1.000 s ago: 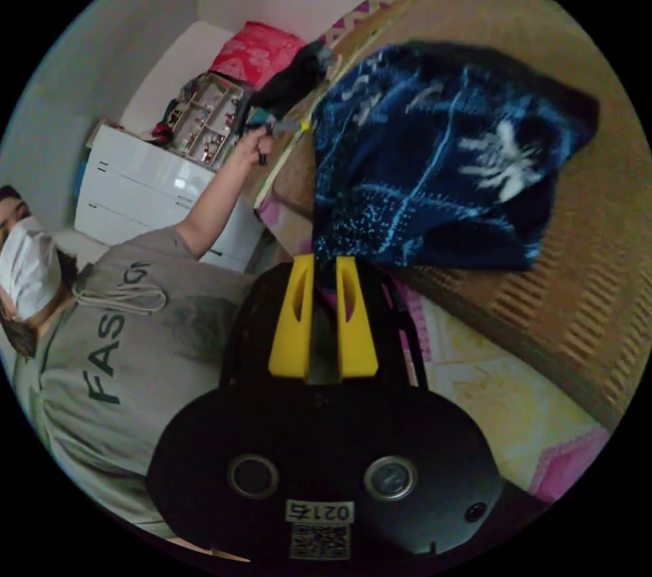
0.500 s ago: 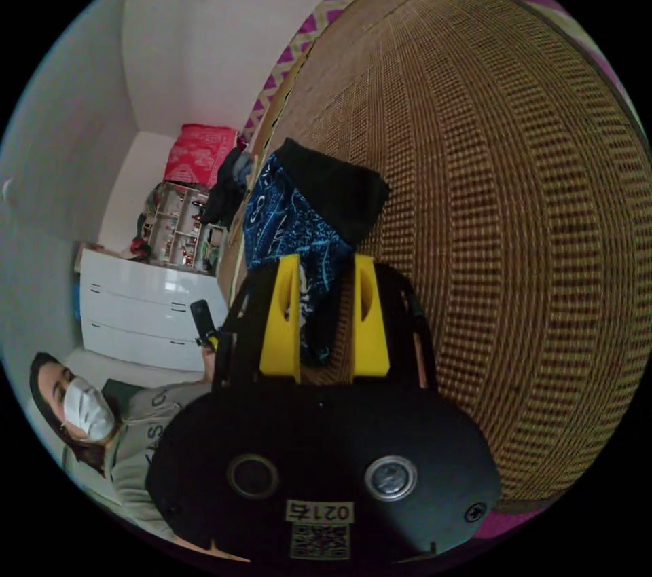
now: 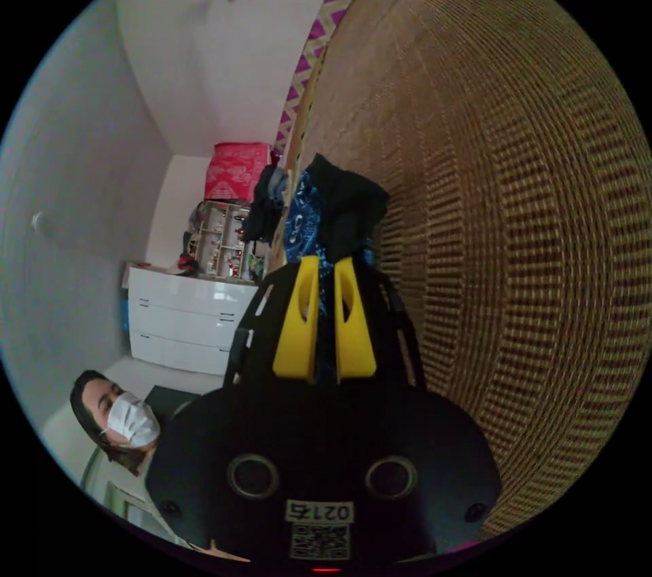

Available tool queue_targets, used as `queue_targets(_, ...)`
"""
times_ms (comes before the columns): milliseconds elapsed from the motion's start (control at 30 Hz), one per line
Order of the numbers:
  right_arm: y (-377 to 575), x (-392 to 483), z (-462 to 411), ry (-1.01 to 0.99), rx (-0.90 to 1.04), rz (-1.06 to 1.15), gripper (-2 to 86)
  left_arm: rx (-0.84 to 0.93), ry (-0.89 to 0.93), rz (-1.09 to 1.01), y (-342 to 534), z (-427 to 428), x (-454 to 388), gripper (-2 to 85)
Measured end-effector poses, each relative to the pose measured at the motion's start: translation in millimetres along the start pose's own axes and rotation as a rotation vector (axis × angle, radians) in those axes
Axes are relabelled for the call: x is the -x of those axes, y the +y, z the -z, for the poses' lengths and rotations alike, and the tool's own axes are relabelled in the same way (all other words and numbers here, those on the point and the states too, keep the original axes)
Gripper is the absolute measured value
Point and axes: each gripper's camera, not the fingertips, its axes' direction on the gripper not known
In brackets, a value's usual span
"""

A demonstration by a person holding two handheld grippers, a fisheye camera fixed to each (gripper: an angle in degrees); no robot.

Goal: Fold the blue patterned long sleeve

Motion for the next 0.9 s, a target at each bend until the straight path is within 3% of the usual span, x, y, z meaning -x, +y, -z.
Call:
queue_targets(267, -79, 143, -33, 0.071, 0.069, 0.226, 1.9, -0.187, 0.052, -0.102, -12, 116, -53, -0.9)
queue_targets(433, -130, 157, -77, 0.135, 0.163, 0.252, 2.1, -0.198, 0.012, -0.068, -12, 161, -59, -0.9)
queue_targets(600, -84, 126, -20, 0.112, 0.128, 0.243, 2.7, -0.117, 0.063, -0.044, 11, 159, -61, -0.9)
queue_targets(900, 50, -55, 54, 0.008, 0.091, -0.043, 11.3, -0.091, 0.034, -0.021, 43, 159, -78, -0.9)
